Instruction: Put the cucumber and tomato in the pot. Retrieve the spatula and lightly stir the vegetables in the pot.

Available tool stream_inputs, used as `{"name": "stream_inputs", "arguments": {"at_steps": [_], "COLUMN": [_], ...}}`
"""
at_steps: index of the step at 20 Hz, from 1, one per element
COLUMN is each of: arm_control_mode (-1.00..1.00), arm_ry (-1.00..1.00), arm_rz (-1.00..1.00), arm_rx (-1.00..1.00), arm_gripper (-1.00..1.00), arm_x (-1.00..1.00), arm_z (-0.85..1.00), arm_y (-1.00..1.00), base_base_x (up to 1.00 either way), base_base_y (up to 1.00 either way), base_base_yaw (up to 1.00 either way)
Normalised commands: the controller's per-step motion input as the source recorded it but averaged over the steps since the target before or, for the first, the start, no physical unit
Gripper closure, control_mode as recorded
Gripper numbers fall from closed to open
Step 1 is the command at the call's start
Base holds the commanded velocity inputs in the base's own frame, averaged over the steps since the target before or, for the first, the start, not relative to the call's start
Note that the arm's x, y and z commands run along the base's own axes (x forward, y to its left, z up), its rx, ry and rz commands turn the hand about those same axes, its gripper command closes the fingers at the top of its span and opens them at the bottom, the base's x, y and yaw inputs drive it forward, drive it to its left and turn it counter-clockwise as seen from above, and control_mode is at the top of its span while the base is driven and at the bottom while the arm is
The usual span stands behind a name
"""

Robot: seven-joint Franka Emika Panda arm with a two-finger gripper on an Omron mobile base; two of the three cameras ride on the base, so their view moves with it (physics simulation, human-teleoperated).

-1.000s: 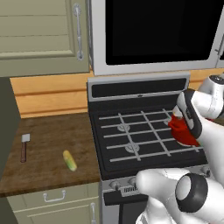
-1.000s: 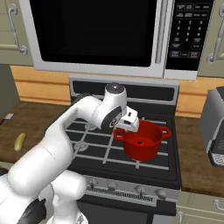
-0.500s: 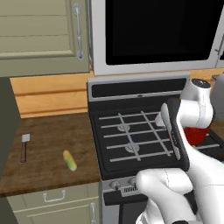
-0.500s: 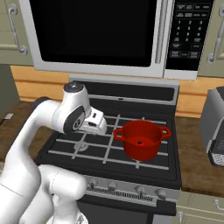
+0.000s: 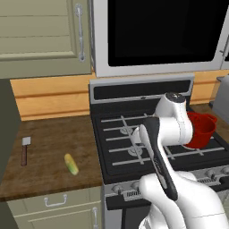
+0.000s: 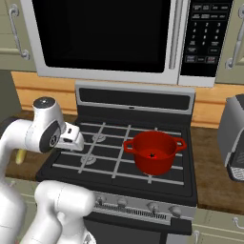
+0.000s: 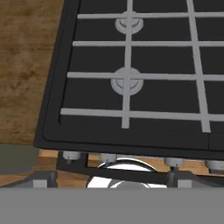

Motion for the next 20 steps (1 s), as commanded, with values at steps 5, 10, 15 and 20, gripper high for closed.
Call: {"name": "stream_inputs", "arguments": {"at_steps": [5, 10, 15, 20], "arm_control_mode": [-1.0, -1.0, -1.0, -1.0], "arm_ry": [0.19, 0.1, 0.09, 0.12], "arm_rz": [0.17, 0.14, 0.11, 0.07], "arm_rx": [0.01, 0.0, 0.0, 0.0], "arm_gripper": [-1.0, -1.0, -1.0, -1.0], "arm_x": [0.06, 0.18, 0.33, 0.58], "arm_z": [-0.03, -0.27, -0.46, -0.49], "arm_y": [0.94, 0.92, 1.0, 0.91], "base_base_x": [0.0, 0.0, 0.0, 0.0], "base_base_y": [0.0, 0.0, 0.0, 0.0], "base_base_yaw": [0.0, 0.0, 0.0, 0.0]}}
